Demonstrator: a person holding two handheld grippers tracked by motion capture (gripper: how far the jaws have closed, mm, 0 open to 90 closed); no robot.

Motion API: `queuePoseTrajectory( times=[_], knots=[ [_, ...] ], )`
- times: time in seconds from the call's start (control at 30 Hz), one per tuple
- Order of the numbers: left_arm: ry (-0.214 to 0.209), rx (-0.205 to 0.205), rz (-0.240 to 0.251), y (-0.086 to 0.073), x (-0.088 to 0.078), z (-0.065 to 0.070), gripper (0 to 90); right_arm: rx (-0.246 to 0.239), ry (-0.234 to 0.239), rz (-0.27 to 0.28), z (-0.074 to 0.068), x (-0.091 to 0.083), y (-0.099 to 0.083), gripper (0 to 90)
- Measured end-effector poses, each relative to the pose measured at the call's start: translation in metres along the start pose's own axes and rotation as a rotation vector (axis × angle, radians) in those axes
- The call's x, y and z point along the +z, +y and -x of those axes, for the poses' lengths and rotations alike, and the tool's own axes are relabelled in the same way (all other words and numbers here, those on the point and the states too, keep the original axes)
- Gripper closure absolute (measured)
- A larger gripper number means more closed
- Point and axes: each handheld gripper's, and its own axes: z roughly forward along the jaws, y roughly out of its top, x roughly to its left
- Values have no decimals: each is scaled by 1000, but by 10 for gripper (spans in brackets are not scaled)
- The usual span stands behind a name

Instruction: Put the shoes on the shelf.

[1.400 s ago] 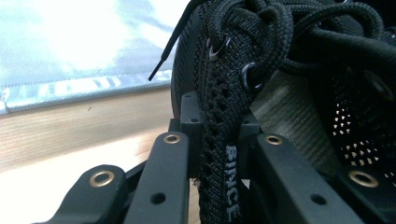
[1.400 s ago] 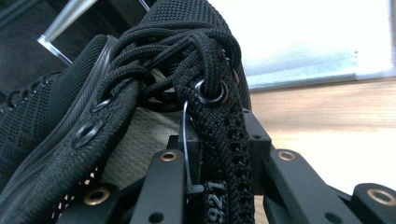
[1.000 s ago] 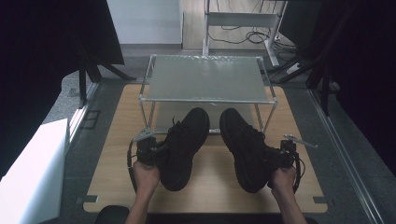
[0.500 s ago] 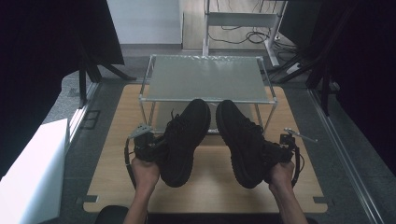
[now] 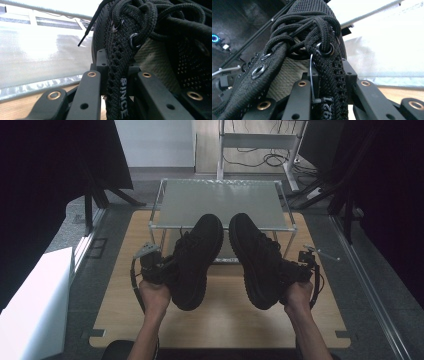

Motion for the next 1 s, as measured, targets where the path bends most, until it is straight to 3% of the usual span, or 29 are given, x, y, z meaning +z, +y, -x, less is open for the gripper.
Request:
queuePoseTrajectory(
  times=[0.3,0.7,1.0],
  knots=[
    [22,-44,42,22,6,-2,792,14,-13,24,-9,16,18,755],
    [69,-51,60,55,29,2,790,29,-53,51,-14,39,43,757],
    [122,-57,68,80,47,4,789,11,-105,78,-19,52,63,756]
  ],
)
